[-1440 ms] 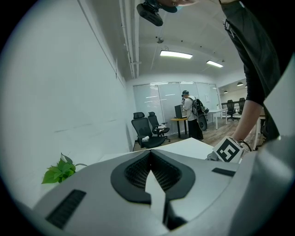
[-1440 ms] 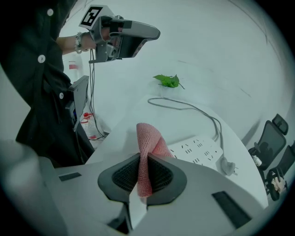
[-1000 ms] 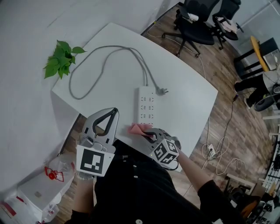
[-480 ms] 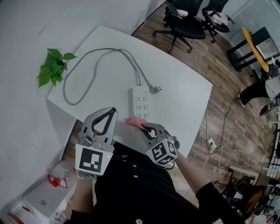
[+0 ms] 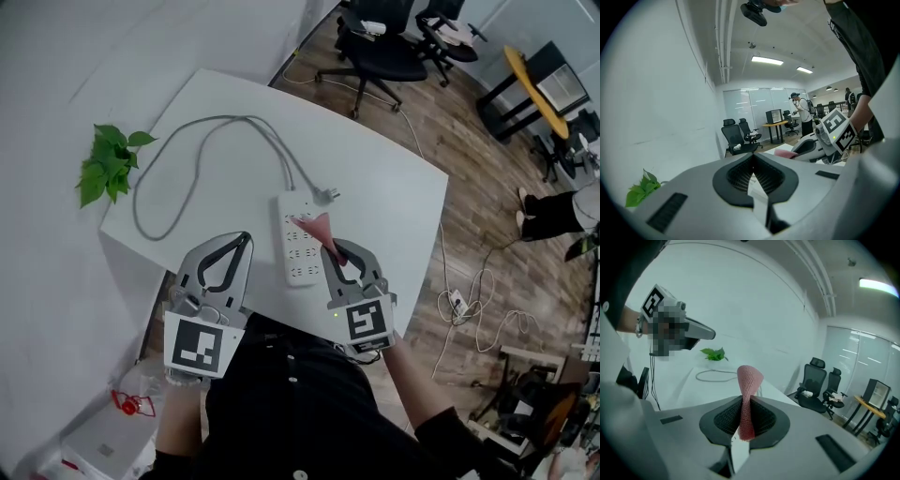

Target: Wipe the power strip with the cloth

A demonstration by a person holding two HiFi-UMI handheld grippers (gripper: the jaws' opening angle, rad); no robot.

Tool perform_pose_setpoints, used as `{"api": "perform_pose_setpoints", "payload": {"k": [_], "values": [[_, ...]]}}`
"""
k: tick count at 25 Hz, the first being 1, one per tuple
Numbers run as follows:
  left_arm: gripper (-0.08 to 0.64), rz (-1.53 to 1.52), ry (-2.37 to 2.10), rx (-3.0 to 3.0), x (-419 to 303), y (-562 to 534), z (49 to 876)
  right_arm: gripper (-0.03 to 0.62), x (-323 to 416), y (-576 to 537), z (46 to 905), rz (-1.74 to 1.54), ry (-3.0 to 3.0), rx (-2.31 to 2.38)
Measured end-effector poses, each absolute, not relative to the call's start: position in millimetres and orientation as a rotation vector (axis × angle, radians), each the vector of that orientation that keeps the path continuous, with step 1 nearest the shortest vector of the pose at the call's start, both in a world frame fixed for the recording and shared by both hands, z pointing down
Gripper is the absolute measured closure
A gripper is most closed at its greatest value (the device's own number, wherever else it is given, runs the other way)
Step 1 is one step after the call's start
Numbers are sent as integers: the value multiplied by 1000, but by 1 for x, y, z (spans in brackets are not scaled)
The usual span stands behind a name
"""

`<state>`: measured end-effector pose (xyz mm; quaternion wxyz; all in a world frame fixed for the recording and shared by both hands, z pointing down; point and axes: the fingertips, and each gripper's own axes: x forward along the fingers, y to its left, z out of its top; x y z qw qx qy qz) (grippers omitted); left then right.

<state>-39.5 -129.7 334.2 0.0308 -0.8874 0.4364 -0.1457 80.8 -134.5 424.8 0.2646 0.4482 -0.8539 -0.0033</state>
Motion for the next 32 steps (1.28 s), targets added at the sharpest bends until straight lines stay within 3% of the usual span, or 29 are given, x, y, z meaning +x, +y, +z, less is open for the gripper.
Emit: {"api": "perform_pose_setpoints", "payload": {"k": [12, 32], "values": [[548, -414, 1312, -2709, -35, -124, 315, 535, 96, -138, 345, -120, -2359, 1377], [548, -406, 1332, -2692, -38, -117, 310, 535, 89, -133, 337, -137, -2384, 1355]]}}
